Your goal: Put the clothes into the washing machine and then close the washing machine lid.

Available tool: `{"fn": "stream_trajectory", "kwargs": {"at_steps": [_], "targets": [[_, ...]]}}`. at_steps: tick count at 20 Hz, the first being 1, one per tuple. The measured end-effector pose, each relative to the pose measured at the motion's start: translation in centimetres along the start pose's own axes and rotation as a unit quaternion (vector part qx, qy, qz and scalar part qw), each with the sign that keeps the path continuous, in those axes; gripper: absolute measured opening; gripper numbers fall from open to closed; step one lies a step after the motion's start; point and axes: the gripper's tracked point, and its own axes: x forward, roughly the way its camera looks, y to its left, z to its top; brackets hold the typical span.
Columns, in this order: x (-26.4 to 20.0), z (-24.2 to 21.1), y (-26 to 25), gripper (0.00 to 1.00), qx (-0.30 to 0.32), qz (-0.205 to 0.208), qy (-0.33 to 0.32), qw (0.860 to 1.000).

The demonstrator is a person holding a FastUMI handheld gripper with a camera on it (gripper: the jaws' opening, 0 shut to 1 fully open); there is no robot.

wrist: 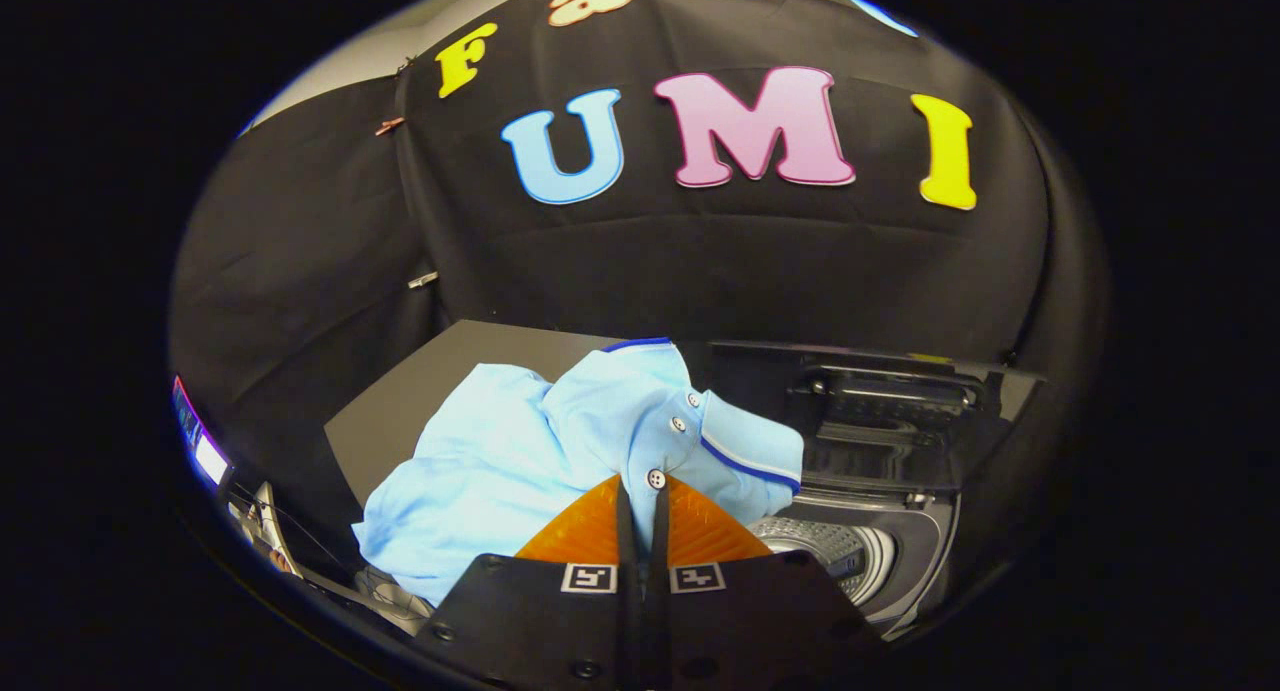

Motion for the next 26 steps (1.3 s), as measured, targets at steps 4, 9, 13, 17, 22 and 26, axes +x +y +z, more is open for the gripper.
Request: {"fn": "stream_trajectory", "kwargs": {"at_steps": [4, 9, 13, 17, 22, 26], "targets": [[-1.6, 0.2, -6.8, 0.05, 0.019, -0.041, -0.008, 0.999], [-2.4, 0.2, -12.5, 0.05, 0.029, -0.082, -0.017, 0.996], [-2.0, 0.0, -14.8, 0.05, 0.026, -0.099, -0.013, 0.995], [-1.5, 0.0, -15.4, 0.05, 0.026, -0.1, -0.01, 0.995], [-0.4, -1.3, -14.6, 0.05, 0.018, -0.095, 0.008, 0.995], [1.0, -3.0, -15.0, 0.05, 0.009, -0.105, 0.03, 0.994]]}}
